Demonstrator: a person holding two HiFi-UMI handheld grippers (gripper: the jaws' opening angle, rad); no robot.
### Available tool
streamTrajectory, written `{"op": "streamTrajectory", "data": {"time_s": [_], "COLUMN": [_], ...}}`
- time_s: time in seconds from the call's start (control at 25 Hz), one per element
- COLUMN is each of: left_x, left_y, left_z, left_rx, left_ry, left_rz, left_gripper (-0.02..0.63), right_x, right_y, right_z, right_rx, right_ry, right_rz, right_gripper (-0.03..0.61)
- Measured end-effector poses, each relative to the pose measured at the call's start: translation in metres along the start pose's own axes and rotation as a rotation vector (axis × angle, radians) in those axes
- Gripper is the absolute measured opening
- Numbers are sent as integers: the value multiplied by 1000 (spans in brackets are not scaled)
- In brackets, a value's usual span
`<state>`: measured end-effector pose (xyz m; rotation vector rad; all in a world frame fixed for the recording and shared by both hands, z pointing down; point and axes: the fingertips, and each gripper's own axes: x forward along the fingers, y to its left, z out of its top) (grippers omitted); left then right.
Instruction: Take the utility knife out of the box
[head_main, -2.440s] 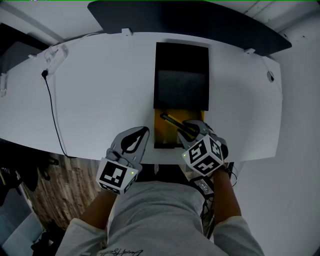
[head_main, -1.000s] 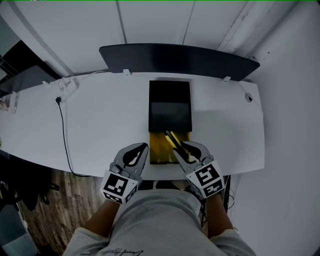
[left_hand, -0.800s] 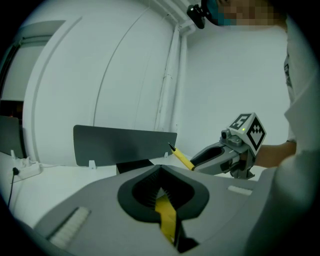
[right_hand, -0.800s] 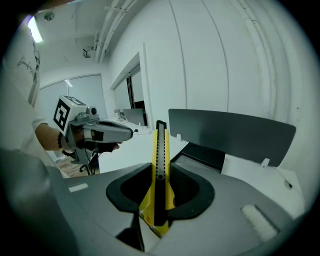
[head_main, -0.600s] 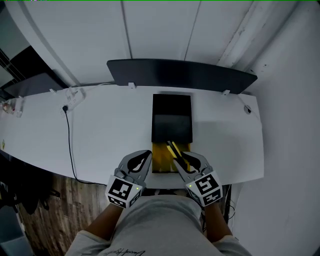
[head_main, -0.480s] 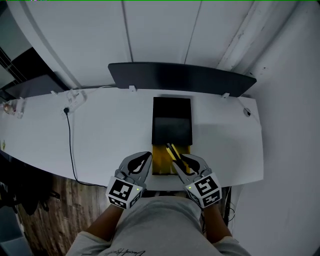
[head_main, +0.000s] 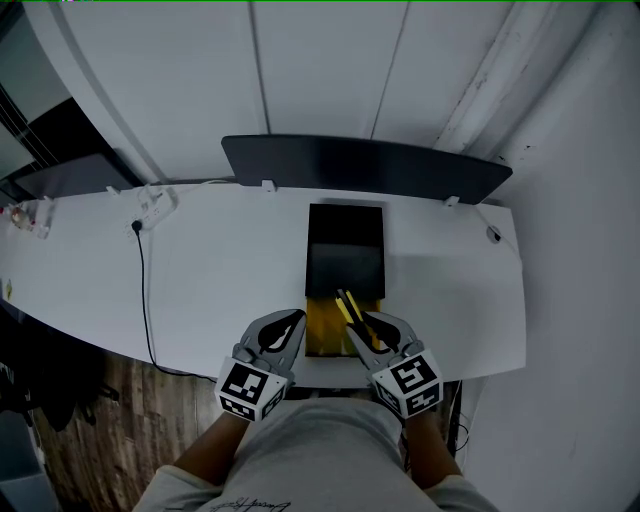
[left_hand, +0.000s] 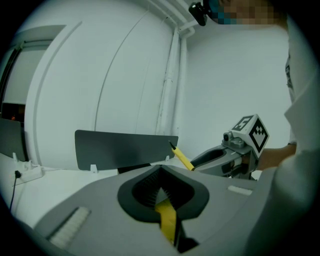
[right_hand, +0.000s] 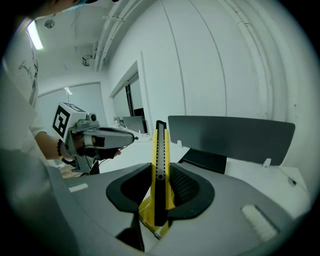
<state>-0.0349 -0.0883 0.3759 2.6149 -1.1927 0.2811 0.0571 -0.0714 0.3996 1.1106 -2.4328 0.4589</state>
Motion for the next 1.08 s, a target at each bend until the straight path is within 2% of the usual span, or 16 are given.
{"op": "streamTrajectory", "data": {"time_s": [1.08], "left_x": [-4], "left_y": [-3], "left_z": [1], "left_rx": [10], "left_ry": [8], "left_rz": [-3], "left_gripper": [0], "right_x": [1], "right_y": [7], "right_z": [-2], "right_rx": [-23], "right_ry": [17], "right_rz": [24], "right_gripper": [130]}}
